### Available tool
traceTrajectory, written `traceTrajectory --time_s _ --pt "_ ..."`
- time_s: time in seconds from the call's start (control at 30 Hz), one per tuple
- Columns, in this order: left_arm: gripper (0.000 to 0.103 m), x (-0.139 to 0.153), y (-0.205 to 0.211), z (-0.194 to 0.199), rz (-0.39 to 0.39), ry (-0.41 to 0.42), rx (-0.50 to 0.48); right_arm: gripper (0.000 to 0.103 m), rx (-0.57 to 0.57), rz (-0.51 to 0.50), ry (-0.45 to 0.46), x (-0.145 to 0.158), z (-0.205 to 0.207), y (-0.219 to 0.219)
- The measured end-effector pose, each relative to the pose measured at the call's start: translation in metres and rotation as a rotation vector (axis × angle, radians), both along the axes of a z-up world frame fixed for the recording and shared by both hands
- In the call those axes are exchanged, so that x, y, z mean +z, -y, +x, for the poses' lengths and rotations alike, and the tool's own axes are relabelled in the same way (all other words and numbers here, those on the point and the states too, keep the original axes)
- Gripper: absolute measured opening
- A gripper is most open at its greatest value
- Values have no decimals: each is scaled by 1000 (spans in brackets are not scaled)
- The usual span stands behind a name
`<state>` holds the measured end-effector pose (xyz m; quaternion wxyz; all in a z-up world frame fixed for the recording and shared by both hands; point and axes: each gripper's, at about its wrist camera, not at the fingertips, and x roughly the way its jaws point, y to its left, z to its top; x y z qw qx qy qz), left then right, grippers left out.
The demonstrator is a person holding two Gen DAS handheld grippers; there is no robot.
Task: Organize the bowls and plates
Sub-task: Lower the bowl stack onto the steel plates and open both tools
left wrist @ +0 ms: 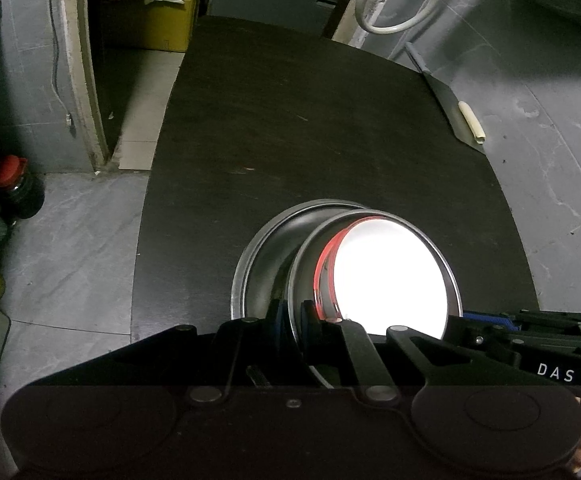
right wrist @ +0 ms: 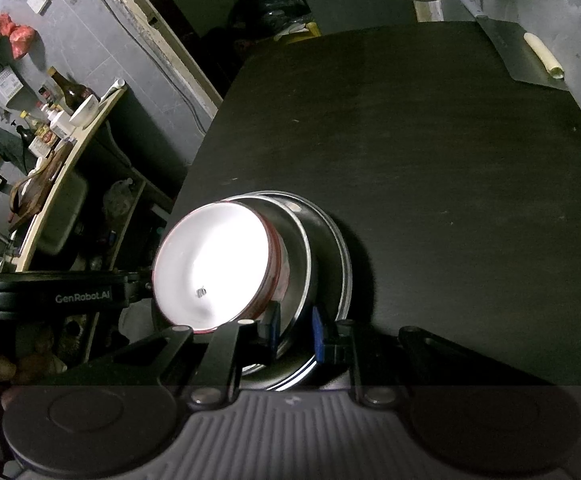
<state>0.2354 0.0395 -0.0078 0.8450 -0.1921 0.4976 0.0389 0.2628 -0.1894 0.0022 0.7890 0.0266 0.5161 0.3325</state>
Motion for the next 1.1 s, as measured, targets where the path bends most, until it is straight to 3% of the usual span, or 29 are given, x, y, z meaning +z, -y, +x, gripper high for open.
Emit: traceTrajectory --time_s 1.1 --pt "9 3 -1 1 0 -27 7 18 -125 15 12 -6 -13 -3"
